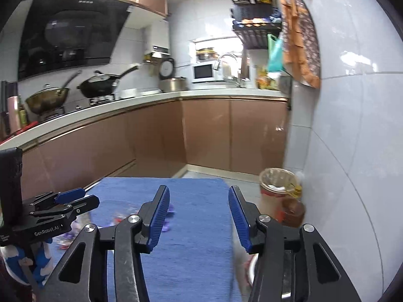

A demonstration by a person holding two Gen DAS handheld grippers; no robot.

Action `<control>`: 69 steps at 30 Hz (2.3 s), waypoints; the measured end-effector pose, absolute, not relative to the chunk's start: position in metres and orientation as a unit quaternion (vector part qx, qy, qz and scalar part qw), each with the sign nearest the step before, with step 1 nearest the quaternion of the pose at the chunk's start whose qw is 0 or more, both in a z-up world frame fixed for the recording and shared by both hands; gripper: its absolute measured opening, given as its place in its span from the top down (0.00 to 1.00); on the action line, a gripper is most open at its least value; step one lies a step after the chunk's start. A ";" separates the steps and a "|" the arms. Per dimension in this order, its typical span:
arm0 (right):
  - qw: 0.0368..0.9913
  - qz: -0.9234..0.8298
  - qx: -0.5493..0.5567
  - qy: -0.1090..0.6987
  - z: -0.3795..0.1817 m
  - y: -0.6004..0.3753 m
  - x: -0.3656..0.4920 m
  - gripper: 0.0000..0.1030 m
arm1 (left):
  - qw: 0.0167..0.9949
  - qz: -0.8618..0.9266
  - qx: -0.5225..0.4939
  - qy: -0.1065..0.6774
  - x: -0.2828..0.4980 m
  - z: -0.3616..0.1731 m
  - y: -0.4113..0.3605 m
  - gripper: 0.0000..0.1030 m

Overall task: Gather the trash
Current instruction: 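Move both tools back over the remaining trash on the towel, then grasp the white milk carton with left tool while right tool grasps white tissue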

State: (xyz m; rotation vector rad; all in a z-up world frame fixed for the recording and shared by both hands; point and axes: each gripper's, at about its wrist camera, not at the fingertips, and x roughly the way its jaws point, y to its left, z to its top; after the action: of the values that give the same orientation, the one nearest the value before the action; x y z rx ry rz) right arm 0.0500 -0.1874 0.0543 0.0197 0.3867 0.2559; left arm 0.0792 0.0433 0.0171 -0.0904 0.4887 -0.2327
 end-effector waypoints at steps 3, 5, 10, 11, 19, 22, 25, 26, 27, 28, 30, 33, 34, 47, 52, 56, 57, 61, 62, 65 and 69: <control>0.971 0.144 0.009 0.190 0.060 -0.172 0.043 0.53 | 0.966 -0.093 -0.055 0.233 0.068 0.018 0.075 0.37; 0.969 0.157 0.010 0.189 0.062 -0.164 0.040 0.46 | 0.968 -0.080 -0.061 0.231 0.062 0.016 0.093 0.33; 0.957 0.199 0.025 0.209 0.058 -0.145 0.046 0.39 | 0.968 -0.037 -0.066 0.238 0.056 0.006 0.143 0.31; 0.954 0.205 0.029 0.215 0.056 -0.144 0.048 0.36 | 0.967 -0.029 -0.066 0.242 0.057 0.003 0.152 0.30; 0.921 0.256 0.024 0.292 0.013 -0.098 0.088 0.32 | 0.955 -0.011 -0.060 0.290 0.075 -0.039 0.195 0.27; 0.906 0.273 0.010 0.323 -0.010 -0.079 0.101 0.32 | 0.950 -0.019 -0.054 0.307 0.091 -0.055 0.194 0.26; 0.891 0.289 -0.003 0.350 -0.032 -0.064 0.112 0.32 | 0.945 -0.022 -0.052 0.321 0.108 -0.067 0.194 0.27; 0.885 0.295 -0.005 0.359 -0.038 -0.059 0.116 0.32 | 0.945 -0.024 -0.049 0.323 0.113 -0.071 0.193 0.27; 0.880 0.301 -0.006 0.367 -0.044 -0.054 0.120 0.32 | 0.944 -0.025 -0.047 0.325 0.118 -0.073 0.193 0.26; 0.875 0.305 -0.008 0.375 -0.051 -0.051 0.124 0.32 | 0.943 -0.025 -0.044 0.329 0.125 -0.075 0.193 0.26; 0.864 0.316 -0.010 0.391 -0.064 -0.040 0.133 0.32 | 0.941 -0.025 -0.043 0.334 0.134 -0.081 0.195 0.27; 0.848 0.331 -0.009 0.413 -0.082 -0.026 0.146 0.32 | 0.938 -0.031 -0.048 0.342 0.148 -0.089 0.198 0.27; 0.844 0.335 -0.009 0.418 -0.086 -0.023 0.149 0.32 | 0.937 -0.035 -0.050 0.343 0.152 -0.091 0.199 0.27; 0.799 0.356 0.008 0.485 -0.141 0.010 0.197 0.47 | 0.926 -0.068 -0.070 0.365 0.180 -0.108 0.193 0.64; 0.793 0.362 0.008 0.490 -0.152 0.010 0.199 0.80 | 0.927 -0.070 -0.080 0.360 0.180 -0.105 0.189 0.68; 0.805 0.361 0.005 0.471 -0.142 0.000 0.192 0.89 | 0.932 -0.067 -0.079 0.347 0.176 -0.092 0.184 0.68; 0.808 0.359 0.005 0.467 -0.139 -0.003 0.190 0.90 | 0.934 -0.066 -0.079 0.343 0.174 -0.088 0.183 0.68; 0.822 0.357 0.008 0.443 -0.118 -0.020 0.175 0.90 | 0.941 -0.063 -0.076 0.324 0.160 -0.067 0.176 0.68; 0.825 0.357 0.009 0.439 -0.113 -0.023 0.171 0.90 | 0.942 -0.063 -0.075 0.320 0.156 -0.062 0.174 0.68; 0.837 0.355 0.014 0.416 -0.092 -0.037 0.159 0.90 | 0.948 -0.060 -0.071 0.305 0.143 -0.044 0.169 0.68; 0.854 0.354 0.016 0.380 -0.057 -0.059 0.137 0.90 | 0.956 -0.057 -0.069 0.279 0.122 -0.014 0.162 0.68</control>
State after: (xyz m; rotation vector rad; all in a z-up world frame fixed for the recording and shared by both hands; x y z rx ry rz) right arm 0.1367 -0.0592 -0.0573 0.0339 0.7989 0.7451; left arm 0.1223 0.1619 -0.0140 -0.1410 0.5657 -0.1160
